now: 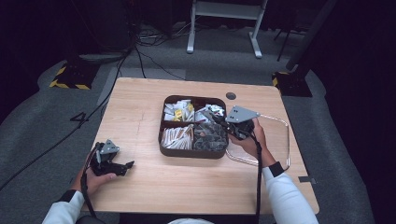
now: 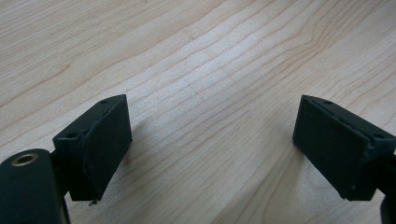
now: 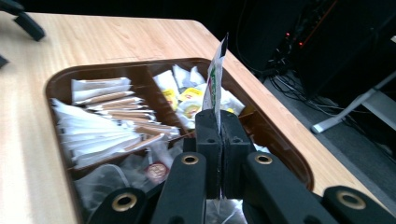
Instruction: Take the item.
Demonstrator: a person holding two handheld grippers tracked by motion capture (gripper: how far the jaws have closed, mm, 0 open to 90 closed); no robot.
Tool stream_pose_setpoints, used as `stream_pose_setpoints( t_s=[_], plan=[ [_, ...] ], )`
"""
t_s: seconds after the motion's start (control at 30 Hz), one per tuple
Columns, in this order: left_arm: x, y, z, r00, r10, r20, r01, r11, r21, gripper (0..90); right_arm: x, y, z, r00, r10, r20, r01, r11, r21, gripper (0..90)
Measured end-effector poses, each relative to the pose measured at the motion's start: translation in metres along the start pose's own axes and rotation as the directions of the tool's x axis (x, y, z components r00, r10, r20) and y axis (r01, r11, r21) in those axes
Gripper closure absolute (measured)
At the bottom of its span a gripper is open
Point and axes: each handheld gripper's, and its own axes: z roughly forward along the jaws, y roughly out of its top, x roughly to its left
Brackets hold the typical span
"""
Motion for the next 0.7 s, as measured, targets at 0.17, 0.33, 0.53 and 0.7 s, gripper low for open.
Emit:
stream_pose_setpoints(
  t_s=[0.17,0.33,0.53,0.7],
  plan=[
    [0.0,0.0,0.0,1.0,0.0,0.0,0.0,1.0,0.0,11.9,0.01,-0.002,-0.005,0.9996,-0.014,-0.023,0.014,1.0,-0.004,89.0],
    [0.0,0.0,0.0,1.0,0.0,0.0,0.0,1.0,0.0,11.9,0.019,-0.005,-0.009,0.9987,-0.03,-0.04,0.03,1.0,0.001,89.0],
    [0.0,0.0,0.0,1.0,0.0,0.0,0.0,1.0,0.0,11.9,0.025,-0.008,-0.017,0.9976,-0.023,-0.065,0.022,1.0,-0.014,88.9],
    [0.0,0.0,0.0,1.0,0.0,0.0,0.0,1.0,0.0,11.9,0.034,-0.01,-0.024,0.9953,-0.026,-0.094,0.024,0.999,-0.024,88.9]
  ],
)
